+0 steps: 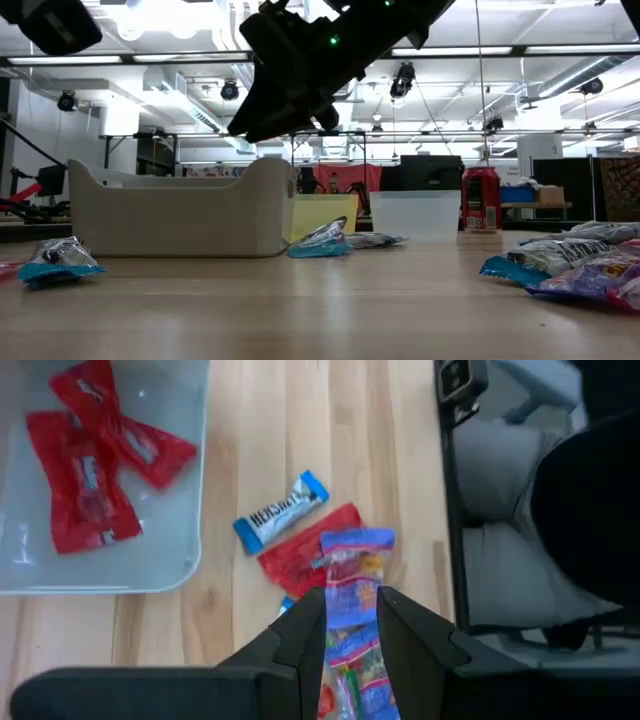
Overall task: Sort candy
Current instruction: Put the white candy into the yellow bin
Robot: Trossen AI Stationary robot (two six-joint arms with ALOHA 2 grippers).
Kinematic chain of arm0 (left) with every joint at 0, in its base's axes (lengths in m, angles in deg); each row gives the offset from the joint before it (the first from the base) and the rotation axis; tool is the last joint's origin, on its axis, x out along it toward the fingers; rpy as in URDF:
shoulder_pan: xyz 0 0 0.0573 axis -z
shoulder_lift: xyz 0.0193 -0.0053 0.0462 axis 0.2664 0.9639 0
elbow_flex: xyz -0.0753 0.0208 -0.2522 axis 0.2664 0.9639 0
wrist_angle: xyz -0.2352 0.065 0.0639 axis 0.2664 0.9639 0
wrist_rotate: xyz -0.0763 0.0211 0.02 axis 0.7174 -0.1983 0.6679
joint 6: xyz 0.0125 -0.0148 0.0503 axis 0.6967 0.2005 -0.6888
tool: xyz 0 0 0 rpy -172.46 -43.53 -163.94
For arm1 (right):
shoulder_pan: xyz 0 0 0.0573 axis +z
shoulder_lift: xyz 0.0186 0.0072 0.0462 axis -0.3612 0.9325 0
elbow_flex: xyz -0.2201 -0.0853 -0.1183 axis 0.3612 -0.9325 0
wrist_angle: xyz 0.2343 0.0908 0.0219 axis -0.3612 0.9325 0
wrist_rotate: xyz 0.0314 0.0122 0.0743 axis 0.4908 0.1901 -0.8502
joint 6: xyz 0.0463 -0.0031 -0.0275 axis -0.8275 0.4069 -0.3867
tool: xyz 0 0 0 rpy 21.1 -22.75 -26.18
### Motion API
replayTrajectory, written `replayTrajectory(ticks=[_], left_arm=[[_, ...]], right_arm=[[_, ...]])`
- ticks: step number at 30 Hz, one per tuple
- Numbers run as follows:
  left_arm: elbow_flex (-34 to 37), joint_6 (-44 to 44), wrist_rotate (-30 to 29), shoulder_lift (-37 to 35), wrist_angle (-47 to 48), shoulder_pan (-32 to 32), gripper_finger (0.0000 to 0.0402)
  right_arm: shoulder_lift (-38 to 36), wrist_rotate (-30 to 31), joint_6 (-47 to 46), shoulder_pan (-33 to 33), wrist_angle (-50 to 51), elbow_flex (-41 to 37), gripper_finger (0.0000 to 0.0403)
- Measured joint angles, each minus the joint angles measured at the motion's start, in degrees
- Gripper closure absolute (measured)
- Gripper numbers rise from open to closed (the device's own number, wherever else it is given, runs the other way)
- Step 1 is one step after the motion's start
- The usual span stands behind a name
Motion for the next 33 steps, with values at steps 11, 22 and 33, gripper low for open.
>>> replayTrajectory(ticks=[11, 22, 33], left_arm=[[0.2, 4.3, -3.2, 11.6, 0.2, 10.7, 0.0261], [0.2, 4.6, -6.6, 25.3, 0.9, 14.8, 0.0217], [0.6, 4.2, -10.2, 31.3, 1.1, 15.4, 0.023]], right_arm=[[-6.0, -0.1, 5.0, 0.0, 11.2, 0.0, 0.0209], [-14.1, -0.7, 5.1, 0.3, 21.4, -0.1, 0.0211], [-17.4, -2.0, 5.1, 0.3, 25.8, -0.3, 0.0208]])
